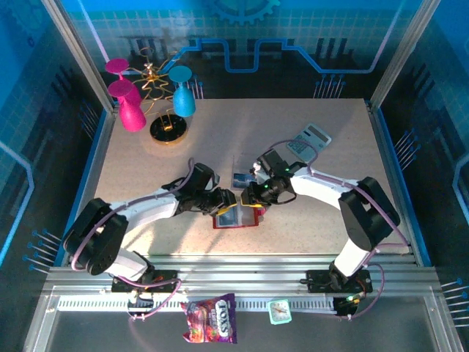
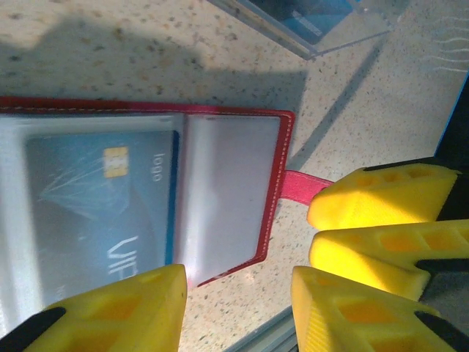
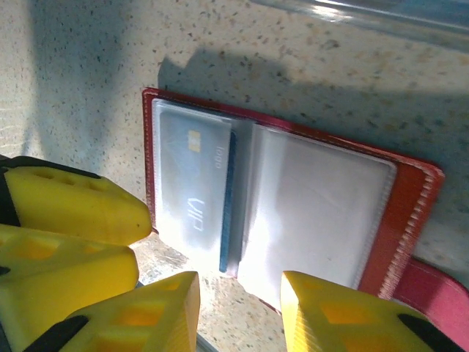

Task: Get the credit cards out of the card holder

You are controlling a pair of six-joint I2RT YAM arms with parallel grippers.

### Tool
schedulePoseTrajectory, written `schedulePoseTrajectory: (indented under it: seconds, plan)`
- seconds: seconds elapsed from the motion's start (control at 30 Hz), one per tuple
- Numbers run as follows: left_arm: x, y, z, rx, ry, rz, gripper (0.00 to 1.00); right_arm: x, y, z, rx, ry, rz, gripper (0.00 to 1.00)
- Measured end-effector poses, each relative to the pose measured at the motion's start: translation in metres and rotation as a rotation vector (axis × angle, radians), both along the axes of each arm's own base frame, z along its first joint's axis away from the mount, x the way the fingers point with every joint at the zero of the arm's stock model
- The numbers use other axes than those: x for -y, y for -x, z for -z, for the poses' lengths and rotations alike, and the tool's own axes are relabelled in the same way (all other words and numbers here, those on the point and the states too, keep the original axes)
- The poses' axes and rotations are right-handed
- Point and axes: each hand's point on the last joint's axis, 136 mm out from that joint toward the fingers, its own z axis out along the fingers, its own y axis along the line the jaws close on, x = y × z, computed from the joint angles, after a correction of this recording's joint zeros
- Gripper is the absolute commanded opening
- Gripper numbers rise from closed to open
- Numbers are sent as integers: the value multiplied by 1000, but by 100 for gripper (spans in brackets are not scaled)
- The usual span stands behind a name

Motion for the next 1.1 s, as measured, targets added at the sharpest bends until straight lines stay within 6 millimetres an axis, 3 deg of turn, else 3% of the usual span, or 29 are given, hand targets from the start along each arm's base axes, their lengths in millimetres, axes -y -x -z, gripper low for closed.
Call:
schedulePoseTrajectory:
  seconds: [0.33, 0.5, 0.87, 1.1]
  plan:
    - [-26, 11, 2, -1, -19, -62, 43, -27, 1, 14, -47, -11, -47, 35]
    - [-34, 14, 9, -23, -27, -86, 36, -32, 2, 19, -58, -10, -51, 35]
    - [-34, 16, 27, -73, -47, -81, 22, -38, -1, 16, -60, -40, -38, 30]
    - [-35, 16, 34, -90, -59, -76, 16, -40, -2, 24, -74, -39, -34, 30]
